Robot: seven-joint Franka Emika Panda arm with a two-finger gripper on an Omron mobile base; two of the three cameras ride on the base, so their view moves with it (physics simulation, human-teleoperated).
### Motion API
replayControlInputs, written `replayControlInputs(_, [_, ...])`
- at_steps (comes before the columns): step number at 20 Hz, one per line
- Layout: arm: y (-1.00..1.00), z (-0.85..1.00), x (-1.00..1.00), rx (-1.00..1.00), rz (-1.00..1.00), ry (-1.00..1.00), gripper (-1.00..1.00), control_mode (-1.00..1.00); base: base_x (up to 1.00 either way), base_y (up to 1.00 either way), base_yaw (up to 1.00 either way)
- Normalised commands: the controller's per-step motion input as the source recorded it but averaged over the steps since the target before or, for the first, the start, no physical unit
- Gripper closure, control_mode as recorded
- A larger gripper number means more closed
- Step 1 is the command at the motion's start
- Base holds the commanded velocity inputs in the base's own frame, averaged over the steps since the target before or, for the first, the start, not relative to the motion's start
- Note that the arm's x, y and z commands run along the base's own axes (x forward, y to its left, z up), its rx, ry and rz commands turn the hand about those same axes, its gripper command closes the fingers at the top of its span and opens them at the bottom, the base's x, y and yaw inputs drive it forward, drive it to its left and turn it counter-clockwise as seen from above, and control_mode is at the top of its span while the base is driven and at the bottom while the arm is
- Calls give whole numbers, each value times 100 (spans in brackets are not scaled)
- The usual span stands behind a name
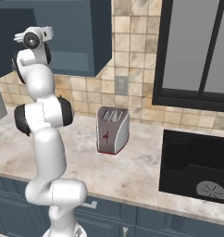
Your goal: Collect the turmeric, ketchup, and shaker from the cabinet and place them next to the stove.
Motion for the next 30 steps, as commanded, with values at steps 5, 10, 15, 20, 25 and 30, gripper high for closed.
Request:
replayControlInputs(5, [-12, -3, -17, 0, 0, -1, 100, -100, 0, 0, 0])
replayControlInputs(10, [-21, -21, -47, 0, 0, -5, 100, -100, 0, 0, 0])
replayControlInputs(15, [-34, -11, -62, 1, 0, -6, 100, -100, 0, 0, 0])
replayControlInputs(20, [-61, 11, -60, 6, 0, -1, 100, -100, 0, 0, 0])
replayControlInputs(25, [-55, 6, -70, 5, 0, 0, 100, -100, 0, 0, 0])
replayControlInputs(30, [-43, 2, -88, 4, 0, 0, 100, -100, 0, 0, 0])
